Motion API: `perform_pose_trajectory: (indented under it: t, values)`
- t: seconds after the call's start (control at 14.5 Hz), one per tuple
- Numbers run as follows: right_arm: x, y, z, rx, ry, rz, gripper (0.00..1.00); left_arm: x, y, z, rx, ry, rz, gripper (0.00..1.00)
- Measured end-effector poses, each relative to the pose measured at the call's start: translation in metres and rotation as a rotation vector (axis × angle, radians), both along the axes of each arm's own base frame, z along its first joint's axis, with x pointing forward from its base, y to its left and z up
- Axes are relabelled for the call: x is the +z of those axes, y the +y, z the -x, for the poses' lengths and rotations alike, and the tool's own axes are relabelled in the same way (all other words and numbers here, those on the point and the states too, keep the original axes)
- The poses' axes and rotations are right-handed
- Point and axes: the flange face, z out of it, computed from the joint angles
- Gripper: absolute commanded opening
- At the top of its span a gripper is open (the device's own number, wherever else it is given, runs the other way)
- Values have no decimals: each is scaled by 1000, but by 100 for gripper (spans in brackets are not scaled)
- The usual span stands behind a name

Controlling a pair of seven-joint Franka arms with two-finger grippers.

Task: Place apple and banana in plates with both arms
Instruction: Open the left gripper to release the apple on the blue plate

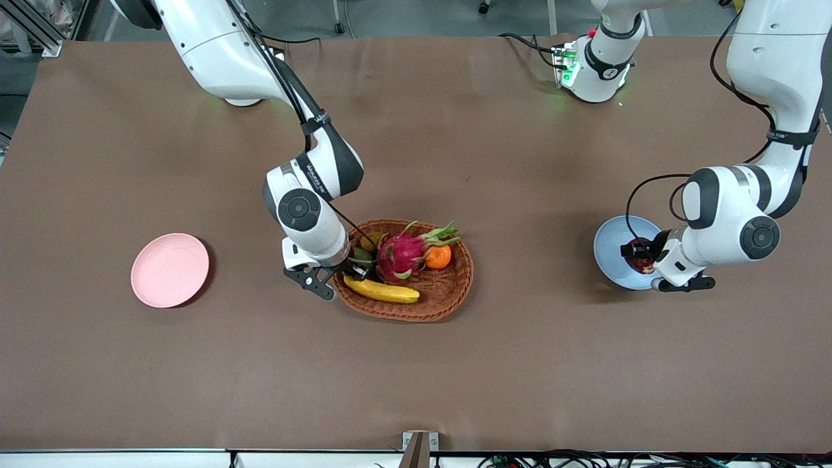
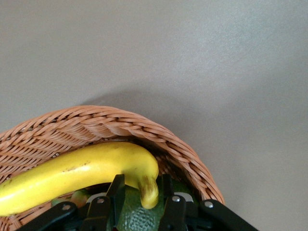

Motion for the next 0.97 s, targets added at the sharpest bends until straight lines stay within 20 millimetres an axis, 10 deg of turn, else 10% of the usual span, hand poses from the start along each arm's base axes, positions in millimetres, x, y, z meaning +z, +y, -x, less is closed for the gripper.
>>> perform_pose_trajectory:
  t: [0.28,0.35,0.48,0.97]
  values:
    - [1,-1,-1,-1,-3,-1,16,-19,0,1,2,9,4,39]
    - [4,0,-2,-1,-9,-4,10,-20,0,1,2,9,4,48]
    - [6,1,-2,-1,-12,-6,3,-19,0,0,2,7,4,100]
    - [16,-4,-6,-8,-1,0,0,25,7,-13,11,-63,-4,100]
